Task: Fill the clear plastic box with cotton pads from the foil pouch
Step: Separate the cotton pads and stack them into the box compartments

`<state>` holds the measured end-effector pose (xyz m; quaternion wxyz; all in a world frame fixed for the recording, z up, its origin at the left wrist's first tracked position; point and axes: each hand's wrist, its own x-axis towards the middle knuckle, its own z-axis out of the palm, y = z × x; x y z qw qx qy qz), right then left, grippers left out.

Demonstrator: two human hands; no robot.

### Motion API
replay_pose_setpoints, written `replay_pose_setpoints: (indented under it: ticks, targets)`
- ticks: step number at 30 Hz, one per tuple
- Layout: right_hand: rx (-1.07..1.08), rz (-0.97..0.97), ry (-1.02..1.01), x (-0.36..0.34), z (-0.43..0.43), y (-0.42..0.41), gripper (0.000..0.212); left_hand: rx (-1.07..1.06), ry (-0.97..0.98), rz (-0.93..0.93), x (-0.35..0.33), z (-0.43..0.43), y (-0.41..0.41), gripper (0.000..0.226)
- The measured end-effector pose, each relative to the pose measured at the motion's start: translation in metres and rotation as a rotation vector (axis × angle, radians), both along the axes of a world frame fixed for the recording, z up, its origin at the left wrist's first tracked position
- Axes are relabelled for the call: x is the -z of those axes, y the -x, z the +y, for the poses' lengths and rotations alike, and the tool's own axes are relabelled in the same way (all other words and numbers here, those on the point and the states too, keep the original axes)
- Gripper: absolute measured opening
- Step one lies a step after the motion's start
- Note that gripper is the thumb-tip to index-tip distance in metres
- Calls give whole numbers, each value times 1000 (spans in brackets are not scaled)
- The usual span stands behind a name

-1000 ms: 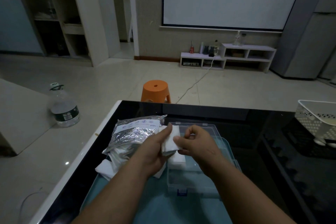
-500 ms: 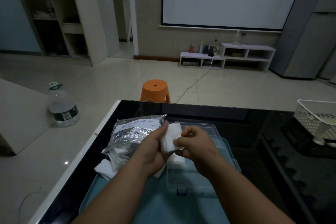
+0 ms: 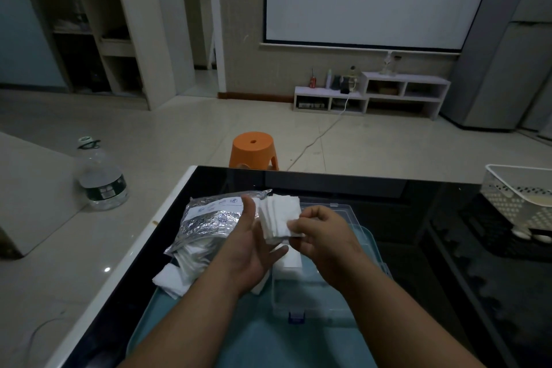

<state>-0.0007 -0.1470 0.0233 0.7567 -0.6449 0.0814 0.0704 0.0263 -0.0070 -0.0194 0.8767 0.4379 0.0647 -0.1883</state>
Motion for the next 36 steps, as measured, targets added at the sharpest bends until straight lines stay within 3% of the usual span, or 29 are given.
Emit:
replay_pose_setpoints:
  ticks: [3, 5, 9, 11, 14, 17, 19, 21, 24, 28, 33, 36]
  targets:
    - [-52, -4, 24, 1, 2, 1, 14, 20, 144, -11, -3, -2, 4, 81]
    - [-92, -30, 100, 2, 4, 3, 15, 32, 134, -10, -6, -4, 4, 66]
    - [-65, -227, 666, 6, 4, 3, 11, -7, 58, 27, -5, -4, 1, 42]
    - [-42, -315, 833, 8, 3, 1, 17, -34, 50, 63, -4, -2, -1, 42]
    - [-82, -374, 818, 8, 3, 0, 38, -19, 15, 71, 1, 1, -2, 71]
    - [-216, -386, 932, 8, 0, 1, 87, 51, -2, 17, 2, 4, -2, 90]
    - [-265, -384, 959, 9, 0, 1, 103, 110, -6, -24, 1, 2, -1, 88]
    - [-300, -388, 919, 10, 3, 2, 112, 144, 12, -69, -2, -3, 2, 73]
    - [-303, -413, 960, 11, 3, 1, 109, 173, 32, -126, -4, -6, 7, 62]
    - [-290, -467, 1000, 7, 1, 3, 99, 136, 12, -138, -1, -4, 4, 73]
    - [-298, -499, 1032, 3, 4, 7, 109, 108, 3, -204, -3, -10, 4, 60]
    - [-302, -462, 1018, 0, 2, 7, 107, 158, 2, -200, -2, -8, 5, 65]
